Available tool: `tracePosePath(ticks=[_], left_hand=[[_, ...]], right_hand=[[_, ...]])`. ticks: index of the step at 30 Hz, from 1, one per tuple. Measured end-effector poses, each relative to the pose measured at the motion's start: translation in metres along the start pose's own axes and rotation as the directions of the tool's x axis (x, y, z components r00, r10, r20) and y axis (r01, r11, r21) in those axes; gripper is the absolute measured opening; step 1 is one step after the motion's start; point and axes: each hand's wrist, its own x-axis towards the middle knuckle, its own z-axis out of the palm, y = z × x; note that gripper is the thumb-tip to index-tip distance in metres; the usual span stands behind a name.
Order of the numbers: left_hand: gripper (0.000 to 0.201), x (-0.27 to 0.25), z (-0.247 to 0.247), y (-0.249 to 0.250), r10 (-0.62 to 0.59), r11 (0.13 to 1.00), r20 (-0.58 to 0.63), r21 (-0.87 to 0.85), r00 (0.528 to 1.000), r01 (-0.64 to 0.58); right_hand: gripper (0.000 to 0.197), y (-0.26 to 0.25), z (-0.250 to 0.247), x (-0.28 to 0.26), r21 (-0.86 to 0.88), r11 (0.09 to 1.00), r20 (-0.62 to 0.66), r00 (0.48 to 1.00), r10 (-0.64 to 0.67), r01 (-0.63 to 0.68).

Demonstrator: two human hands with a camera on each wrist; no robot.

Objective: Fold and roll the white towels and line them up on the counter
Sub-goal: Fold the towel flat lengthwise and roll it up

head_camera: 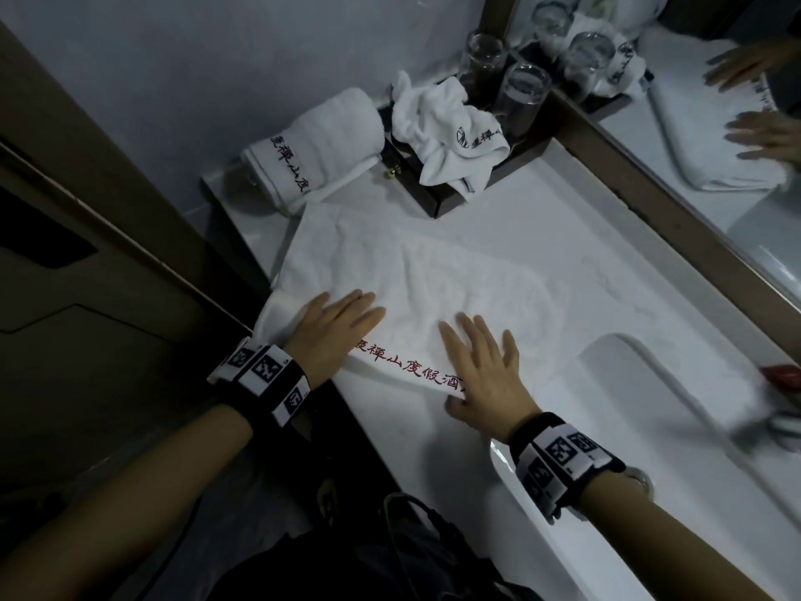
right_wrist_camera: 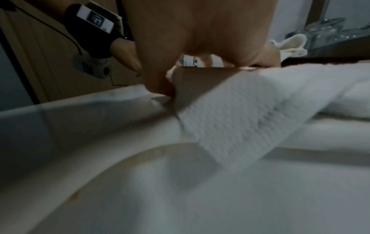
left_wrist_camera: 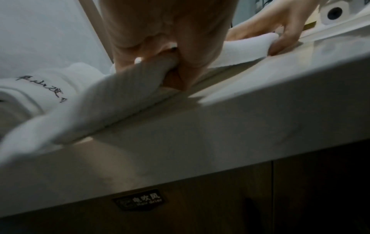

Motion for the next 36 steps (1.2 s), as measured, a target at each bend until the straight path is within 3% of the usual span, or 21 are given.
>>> tracePosePath(ticks=[3, 4, 5, 7, 9, 11, 13, 14, 15, 16, 17, 19, 20, 21, 24, 29, 32, 36], left_hand=[[0.045, -0.01, -0.029, -0.002, -0.016, 0.964, -0.165, -0.263, 0.986, -0.029], [0.044, -0.012, -0.038, -0.006, -0.03, 0.951, -0.23, -0.307, 0.973, -0.043], [0.049, -0.012, -0.049, -0.011, -0.059, 0.941, -0.234, -0.338, 0.97, -0.024], [0.04, -0.006, -0.071, -0.025, -0.165, 0.944, -0.159, -0.311, 0.973, 0.109], [0.038, 0.012, -0.091, -0.039, -0.234, 0.926, -0.072, -0.32, 0.969, 0.2], [0.038, 0.029, -0.111, -0.042, -0.273, 0.909, -0.178, -0.371, 0.945, 0.192], [0.037, 0.045, -0.117, -0.046, -0.299, 0.867, -0.346, -0.488, 0.889, 0.102], [0.036, 0.052, -0.115, -0.047, -0.325, 0.827, -0.349, -0.556, 0.879, 0.085], [0.037, 0.059, -0.109, -0.049, -0.332, 0.795, -0.289, -0.598, 0.898, 0.101], [0.038, 0.062, -0.094, -0.053, -0.299, 0.803, -0.199, -0.58, 0.933, 0.133], [0.04, 0.058, -0.078, -0.053, -0.221, 0.855, -0.093, -0.497, 0.971, 0.146], [0.05, 0.035, -0.043, -0.055, -0.081, 0.953, 0.042, -0.291, 0.996, 0.09], [0.058, 0.022, -0.027, -0.057, -0.002, 0.969, 0.034, -0.246, 0.999, 0.011], [0.066, 0.014, -0.013, -0.061, 0.028, 0.962, 0.014, -0.273, 0.999, -0.023], [0.083, 0.007, 0.003, -0.067, 0.004, 0.939, 0.013, -0.343, 1.0, 0.001], [0.079, 0.003, -0.003, -0.068, 0.108, 0.978, -0.16, -0.162, 0.981, -0.134], [0.091, 0.0, 0.006, -0.076, 0.092, 0.97, -0.109, -0.216, 0.99, -0.114], [0.074, 0.006, 0.02, -0.083, 0.08, 0.98, -0.044, -0.177, 0.996, -0.087]], right_hand=[[0.095, 0.003, -0.012, 0.001, 0.008, 1.0, -0.013, 1.0, 0.018, -0.018], [0.083, 0.008, -0.02, 0.001, 0.064, 0.997, -0.033, 0.998, 0.046, -0.043], [0.069, 0.014, -0.031, 0.0, 0.131, 0.988, -0.057, 0.994, 0.093, -0.085], [0.045, 0.027, -0.056, 0.004, 0.208, 0.958, -0.108, 0.968, 0.225, -0.199], [0.034, 0.038, -0.081, 0.013, 0.189, 0.939, -0.222, 0.919, 0.327, -0.289], [0.029, 0.05, -0.101, 0.025, 0.201, 0.937, -0.428, 0.835, 0.345, -0.284], [0.031, 0.056, -0.113, 0.031, 0.228, 0.957, -0.619, 0.731, 0.287, -0.182], [0.034, 0.058, -0.115, 0.032, 0.196, 0.972, -0.686, 0.69, 0.231, -0.131], [0.036, 0.06, -0.111, 0.031, 0.134, 0.986, -0.721, 0.673, 0.164, -0.097], [0.037, 0.063, -0.104, 0.029, 0.071, 0.996, -0.711, 0.698, 0.092, -0.058], [0.038, 0.067, -0.092, 0.025, 0.058, 0.998, -0.631, 0.775, 0.046, -0.012], [0.049, 0.073, -0.068, 0.013, 0.192, 0.981, -0.262, 0.964, 0.039, 0.013], [0.058, 0.076, -0.057, 0.006, 0.272, 0.962, -0.091, 0.995, 0.037, -0.01], [0.066, 0.079, -0.048, 0.0, 0.318, 0.948, -0.019, 1.0, 0.024, -0.017], [0.074, 0.081, -0.031, -0.009, 0.347, 0.938, -0.07, 0.997, 0.016, 0.009], [0.074, 0.081, -0.022, -0.021, 0.328, 0.943, -0.191, 0.982, 0.011, 0.053], [0.083, 0.081, -0.013, -0.025, 0.24, 0.965, -0.12, 0.989, -0.084, 0.111], [0.057, 0.076, -0.006, -0.027, 0.162, 0.981, -0.112, 0.99, -0.089, 0.106]])
